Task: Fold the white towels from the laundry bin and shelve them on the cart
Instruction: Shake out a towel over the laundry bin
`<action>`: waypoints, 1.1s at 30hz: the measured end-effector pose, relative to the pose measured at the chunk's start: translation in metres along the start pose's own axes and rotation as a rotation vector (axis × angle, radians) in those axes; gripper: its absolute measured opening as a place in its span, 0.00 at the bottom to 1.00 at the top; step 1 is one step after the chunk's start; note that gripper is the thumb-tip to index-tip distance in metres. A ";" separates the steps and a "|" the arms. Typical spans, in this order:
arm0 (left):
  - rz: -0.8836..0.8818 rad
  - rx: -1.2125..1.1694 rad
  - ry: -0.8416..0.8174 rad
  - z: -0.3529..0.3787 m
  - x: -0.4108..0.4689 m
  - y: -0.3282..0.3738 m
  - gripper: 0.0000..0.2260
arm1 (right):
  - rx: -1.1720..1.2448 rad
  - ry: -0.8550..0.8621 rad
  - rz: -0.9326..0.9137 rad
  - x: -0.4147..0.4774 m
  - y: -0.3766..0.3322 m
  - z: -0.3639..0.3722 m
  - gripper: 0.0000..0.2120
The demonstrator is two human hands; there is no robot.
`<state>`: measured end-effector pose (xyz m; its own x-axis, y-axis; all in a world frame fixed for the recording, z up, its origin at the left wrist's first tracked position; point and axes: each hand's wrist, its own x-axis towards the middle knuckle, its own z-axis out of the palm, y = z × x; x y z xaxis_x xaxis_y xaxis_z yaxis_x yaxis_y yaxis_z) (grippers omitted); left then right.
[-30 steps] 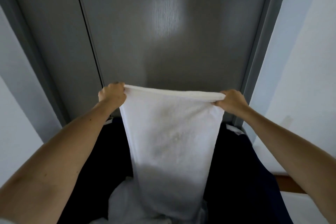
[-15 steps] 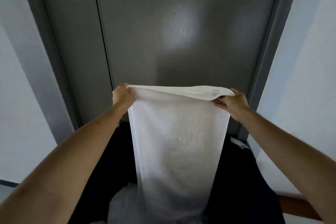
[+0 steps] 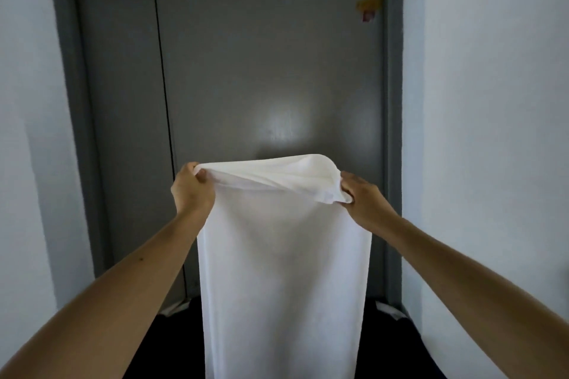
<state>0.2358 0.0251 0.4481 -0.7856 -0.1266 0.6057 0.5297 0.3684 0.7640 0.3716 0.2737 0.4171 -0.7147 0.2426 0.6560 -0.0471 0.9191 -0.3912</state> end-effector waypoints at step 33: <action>0.034 -0.681 -0.305 0.087 -0.322 0.382 0.03 | -0.444 0.533 0.108 -0.290 0.085 -0.546 0.12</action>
<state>0.6632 0.2873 0.5259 -0.7663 0.1728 0.6189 0.5586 -0.2968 0.7745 0.9560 0.4504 0.5458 -0.2541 0.3543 0.9000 0.3755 0.8936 -0.2458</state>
